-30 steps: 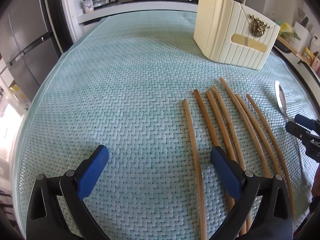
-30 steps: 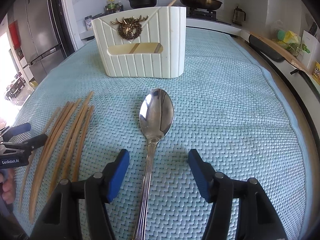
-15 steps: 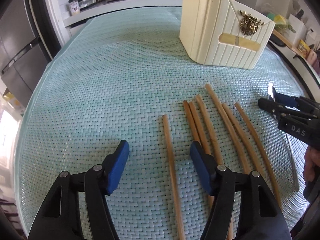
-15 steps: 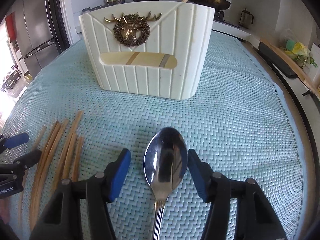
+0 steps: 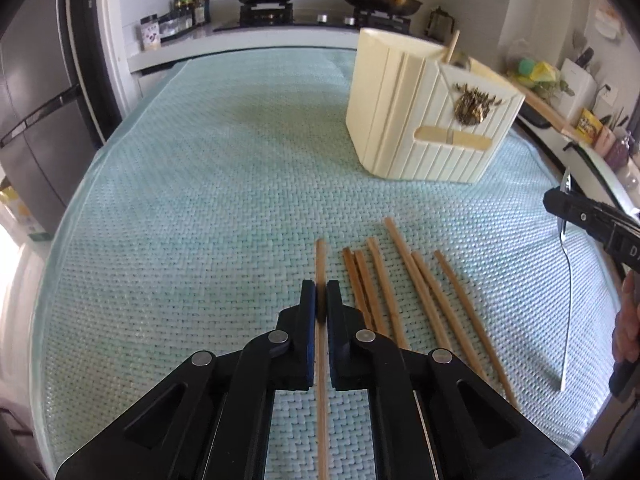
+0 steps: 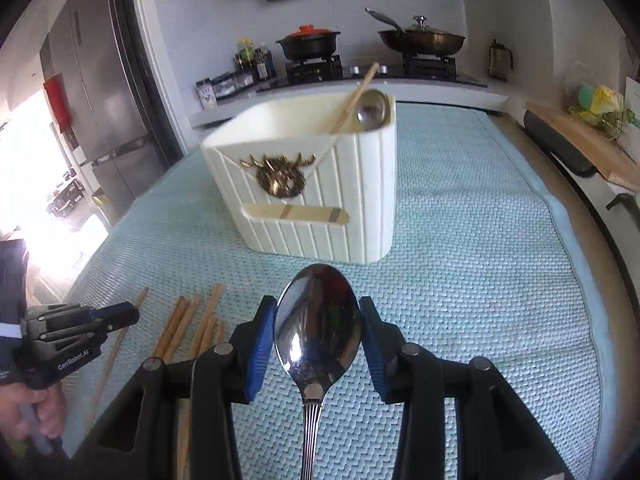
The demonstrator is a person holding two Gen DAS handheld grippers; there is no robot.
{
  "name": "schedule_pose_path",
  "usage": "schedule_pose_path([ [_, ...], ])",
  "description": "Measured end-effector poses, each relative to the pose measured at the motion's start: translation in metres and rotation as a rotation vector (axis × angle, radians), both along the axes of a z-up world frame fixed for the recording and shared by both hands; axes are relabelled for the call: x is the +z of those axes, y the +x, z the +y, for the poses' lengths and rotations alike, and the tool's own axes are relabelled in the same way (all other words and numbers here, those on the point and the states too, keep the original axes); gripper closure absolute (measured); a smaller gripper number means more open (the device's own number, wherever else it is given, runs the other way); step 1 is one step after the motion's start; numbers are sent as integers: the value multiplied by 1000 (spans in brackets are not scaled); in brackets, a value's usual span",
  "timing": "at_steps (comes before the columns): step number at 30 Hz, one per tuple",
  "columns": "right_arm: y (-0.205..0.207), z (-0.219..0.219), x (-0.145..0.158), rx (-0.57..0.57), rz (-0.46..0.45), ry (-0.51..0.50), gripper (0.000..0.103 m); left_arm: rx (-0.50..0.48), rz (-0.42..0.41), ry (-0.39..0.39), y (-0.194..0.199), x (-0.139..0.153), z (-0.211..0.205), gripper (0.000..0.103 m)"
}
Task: Organize utensils
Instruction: 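Lift the chopstick with the left tool while the right tool carries the spoon over the holder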
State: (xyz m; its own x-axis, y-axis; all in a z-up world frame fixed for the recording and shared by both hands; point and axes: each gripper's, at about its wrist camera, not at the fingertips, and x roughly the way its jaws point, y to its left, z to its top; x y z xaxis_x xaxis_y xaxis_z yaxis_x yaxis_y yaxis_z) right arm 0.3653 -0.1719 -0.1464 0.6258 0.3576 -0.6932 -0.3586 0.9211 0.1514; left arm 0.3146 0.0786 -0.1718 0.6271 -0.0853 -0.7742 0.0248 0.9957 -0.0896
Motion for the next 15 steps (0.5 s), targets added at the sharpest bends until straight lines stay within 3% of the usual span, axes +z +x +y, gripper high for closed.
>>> schedule_pose_path([
  [7,-35,-10,50,40,-114,52,62,-7,-133,-40,-27,64,16,100],
  [15,-72,-7,83,52,-191,72,62,-3,-226,-124,-48,107,31,100],
])
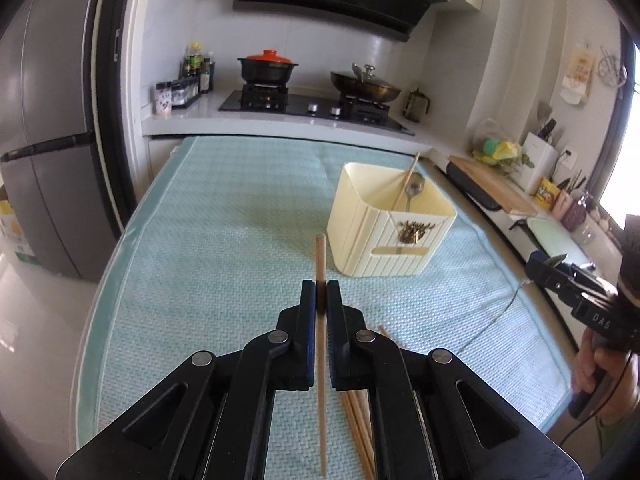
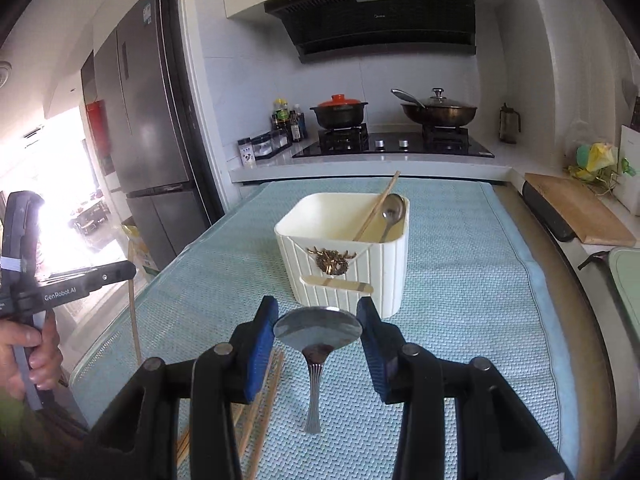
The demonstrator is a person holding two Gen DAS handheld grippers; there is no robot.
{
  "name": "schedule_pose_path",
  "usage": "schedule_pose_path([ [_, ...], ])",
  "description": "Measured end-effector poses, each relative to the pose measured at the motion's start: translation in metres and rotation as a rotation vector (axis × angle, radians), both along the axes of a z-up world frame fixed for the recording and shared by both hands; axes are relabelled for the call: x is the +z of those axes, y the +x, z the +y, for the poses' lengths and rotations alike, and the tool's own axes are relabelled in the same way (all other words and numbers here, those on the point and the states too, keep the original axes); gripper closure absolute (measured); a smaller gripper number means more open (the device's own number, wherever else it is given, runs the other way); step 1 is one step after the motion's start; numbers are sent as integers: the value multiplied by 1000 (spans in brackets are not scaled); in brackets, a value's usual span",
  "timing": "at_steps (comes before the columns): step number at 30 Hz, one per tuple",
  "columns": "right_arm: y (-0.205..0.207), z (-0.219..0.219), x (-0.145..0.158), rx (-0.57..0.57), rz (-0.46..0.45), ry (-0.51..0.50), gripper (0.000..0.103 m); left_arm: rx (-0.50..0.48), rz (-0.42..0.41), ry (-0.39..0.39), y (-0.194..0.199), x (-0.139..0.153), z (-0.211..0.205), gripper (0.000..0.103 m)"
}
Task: Organize utensils
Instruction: 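Lift the chopstick with the left tool while the right tool carries the spoon over the holder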
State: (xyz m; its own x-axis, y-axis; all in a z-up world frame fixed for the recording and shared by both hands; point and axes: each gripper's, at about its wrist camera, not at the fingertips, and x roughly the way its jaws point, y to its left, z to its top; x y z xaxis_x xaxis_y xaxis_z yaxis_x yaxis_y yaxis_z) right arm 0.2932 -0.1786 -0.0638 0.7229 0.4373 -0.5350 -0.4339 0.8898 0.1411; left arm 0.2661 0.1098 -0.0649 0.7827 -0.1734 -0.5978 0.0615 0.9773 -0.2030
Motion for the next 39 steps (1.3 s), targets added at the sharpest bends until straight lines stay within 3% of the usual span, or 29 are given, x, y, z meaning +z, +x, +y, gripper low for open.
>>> schedule_pose_path([
  [11,-5,-3,28,1,-54,-5,62,4,-54,-38,6,24,4,100],
  [19,15,-5,58,9,-88,-5,62,-26,-111,-34,28,62,-3,100],
  [32,99,11,134,-24,-190,-2,62,-44,-211,10,114,150,-31,100],
  [36,131,21,138,-39,-200,-3,62,-33,-240,4,147,162,-44,100],
  [39,153,25,127,-52,-186,-13,62,-32,-237,-2,172,154,-55,100],
])
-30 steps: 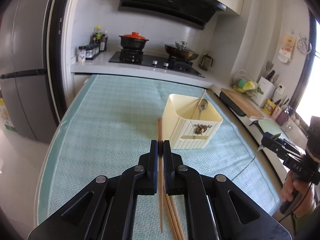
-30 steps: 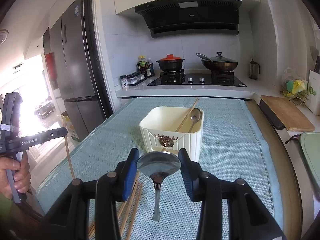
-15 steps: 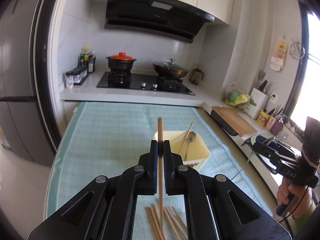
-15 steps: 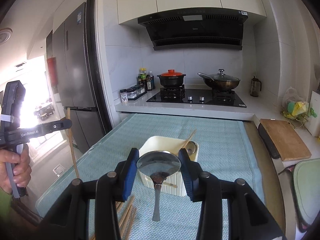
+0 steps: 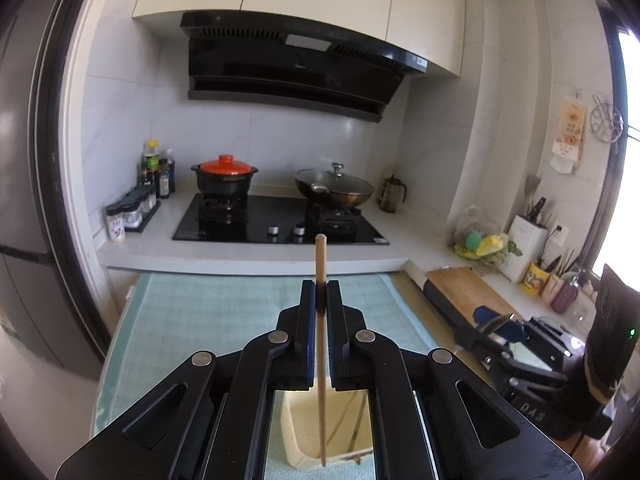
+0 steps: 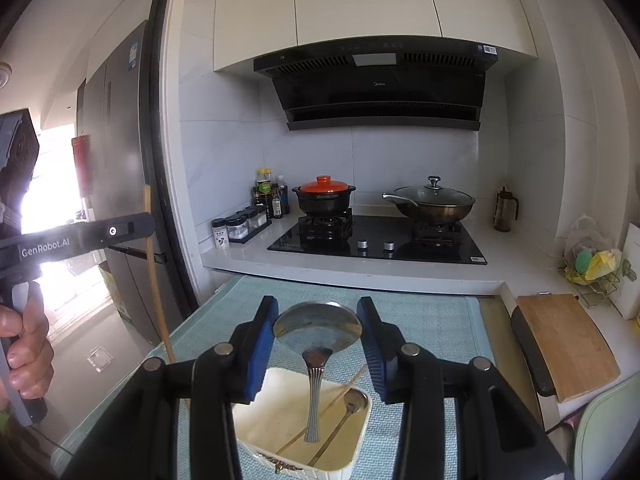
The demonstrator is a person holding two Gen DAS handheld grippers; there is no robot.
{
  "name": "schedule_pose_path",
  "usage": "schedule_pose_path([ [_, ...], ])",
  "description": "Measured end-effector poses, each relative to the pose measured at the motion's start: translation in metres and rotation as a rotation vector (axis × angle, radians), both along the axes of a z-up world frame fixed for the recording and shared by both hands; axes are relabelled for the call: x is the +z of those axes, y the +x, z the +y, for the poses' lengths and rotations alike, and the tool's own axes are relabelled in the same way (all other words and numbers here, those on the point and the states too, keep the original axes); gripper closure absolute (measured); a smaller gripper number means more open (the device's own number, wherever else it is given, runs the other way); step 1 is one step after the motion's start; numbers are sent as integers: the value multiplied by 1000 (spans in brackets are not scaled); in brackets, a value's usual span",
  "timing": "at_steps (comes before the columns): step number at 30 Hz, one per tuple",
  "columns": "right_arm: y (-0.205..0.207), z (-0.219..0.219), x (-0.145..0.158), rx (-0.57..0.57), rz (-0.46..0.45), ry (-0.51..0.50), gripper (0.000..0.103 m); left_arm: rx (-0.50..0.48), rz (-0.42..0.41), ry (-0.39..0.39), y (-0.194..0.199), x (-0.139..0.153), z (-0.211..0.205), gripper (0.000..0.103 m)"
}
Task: Organize utensils
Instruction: 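Lift the chopstick with the left tool while the right tool carries the spoon over the holder, then open the left tool over the holder while the right tool releases the spoon inside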
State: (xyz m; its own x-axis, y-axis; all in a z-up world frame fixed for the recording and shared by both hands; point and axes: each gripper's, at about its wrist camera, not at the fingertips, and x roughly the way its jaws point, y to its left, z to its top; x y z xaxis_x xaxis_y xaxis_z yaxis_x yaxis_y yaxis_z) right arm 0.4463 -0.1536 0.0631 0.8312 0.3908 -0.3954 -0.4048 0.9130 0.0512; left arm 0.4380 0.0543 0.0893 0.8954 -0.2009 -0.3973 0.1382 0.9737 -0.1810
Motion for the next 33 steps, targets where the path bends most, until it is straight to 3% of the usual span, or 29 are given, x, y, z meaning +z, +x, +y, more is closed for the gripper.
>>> schedule_pose_path([
  [4,28,-3,-34,-7,102,0,62,-7,57,11,34,-29,-18,100],
  [12,75,-5,-119,-18,338,-55,62,-24,202,111,82,-100,-48,100],
  [20,98,-10,-142,-51,390,-63,59,14,327,145,100,-146,-53,97],
  [22,97,-11,-138,-54,381,-62,51,19,347,135,100,-148,-49,85],
  [24,91,-16,-127,-58,358,-41,51,27,336,123,91,-142,-42,60],
  [29,47,-30,-84,-48,264,-35,50,7,285,151,36,-107,-21,39],
  [33,-15,-40,-58,-1,171,-70,44,-14,251,280,-35,-84,-2,26],
])
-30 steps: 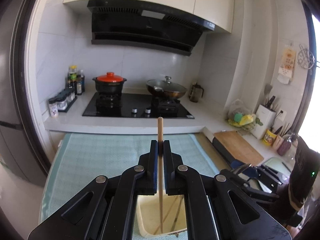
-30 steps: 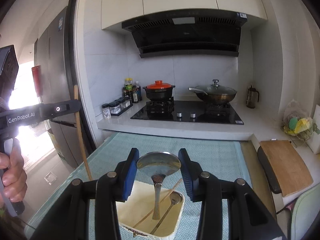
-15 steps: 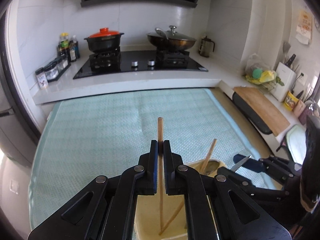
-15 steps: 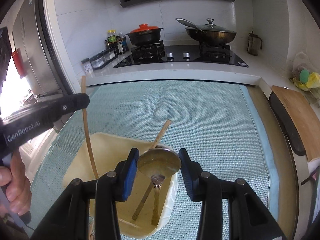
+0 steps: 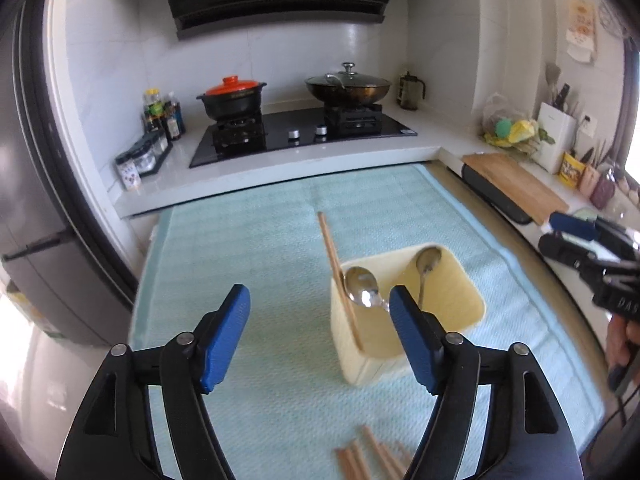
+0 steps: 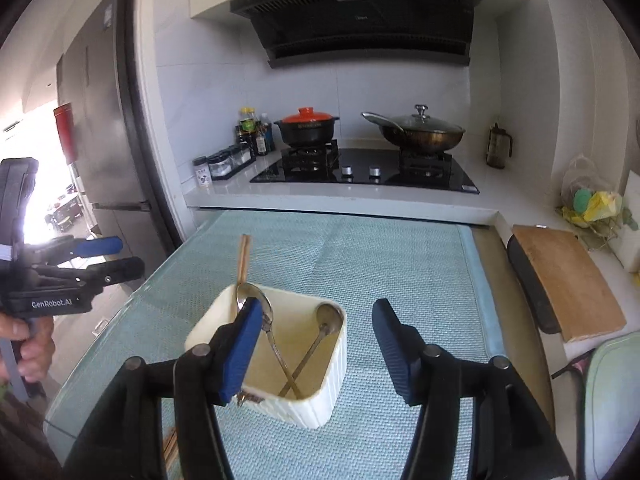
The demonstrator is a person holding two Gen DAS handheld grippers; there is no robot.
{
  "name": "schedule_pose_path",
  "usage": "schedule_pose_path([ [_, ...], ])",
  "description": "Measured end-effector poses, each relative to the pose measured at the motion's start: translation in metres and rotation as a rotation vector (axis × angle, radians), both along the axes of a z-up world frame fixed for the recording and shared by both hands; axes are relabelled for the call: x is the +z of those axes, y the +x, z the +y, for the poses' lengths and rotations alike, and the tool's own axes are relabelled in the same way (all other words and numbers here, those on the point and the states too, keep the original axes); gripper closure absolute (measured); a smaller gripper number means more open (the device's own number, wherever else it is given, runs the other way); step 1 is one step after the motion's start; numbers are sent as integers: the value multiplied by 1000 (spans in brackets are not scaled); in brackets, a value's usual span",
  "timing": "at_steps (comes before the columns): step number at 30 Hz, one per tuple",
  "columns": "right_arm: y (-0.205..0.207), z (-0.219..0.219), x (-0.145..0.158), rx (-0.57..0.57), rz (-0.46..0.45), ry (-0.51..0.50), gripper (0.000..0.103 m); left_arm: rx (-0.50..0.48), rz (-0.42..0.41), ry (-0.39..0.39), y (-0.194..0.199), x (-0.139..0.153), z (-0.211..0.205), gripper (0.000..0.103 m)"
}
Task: Organize utensils
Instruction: 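Open the left tool over the holder while the right tool releases the spoon inside, then withdraw both tools from the holder back over the chopsticks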
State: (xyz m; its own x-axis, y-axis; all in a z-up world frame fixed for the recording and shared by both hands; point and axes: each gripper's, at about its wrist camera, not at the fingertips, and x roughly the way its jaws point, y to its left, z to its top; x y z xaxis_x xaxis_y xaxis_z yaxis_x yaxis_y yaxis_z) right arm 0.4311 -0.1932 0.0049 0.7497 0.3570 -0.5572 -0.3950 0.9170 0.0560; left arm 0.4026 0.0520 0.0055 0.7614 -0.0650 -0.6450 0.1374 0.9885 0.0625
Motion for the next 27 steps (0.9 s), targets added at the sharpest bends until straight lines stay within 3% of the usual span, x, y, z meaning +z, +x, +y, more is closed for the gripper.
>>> schedule_pose_path([
  [4,-64,-9,1,32,-60,-56,42,6,-7,85,-70,-2,17,18],
  [9,-124,-18,-34,6,-68,-114,42,24,29,32,-140,-43,26,17],
  [13,-162,-25,-75,-40,-23,-122,42,59,39,-25,-180,-85,22,17],
  [21,-210,-28,-127,-133,0,-119,42,111,25,-214,-206,-123,21,17],
  [27,-226,-20,-133,-120,-24,-121,42,123,-3,-196,-208,-136,11,17],
])
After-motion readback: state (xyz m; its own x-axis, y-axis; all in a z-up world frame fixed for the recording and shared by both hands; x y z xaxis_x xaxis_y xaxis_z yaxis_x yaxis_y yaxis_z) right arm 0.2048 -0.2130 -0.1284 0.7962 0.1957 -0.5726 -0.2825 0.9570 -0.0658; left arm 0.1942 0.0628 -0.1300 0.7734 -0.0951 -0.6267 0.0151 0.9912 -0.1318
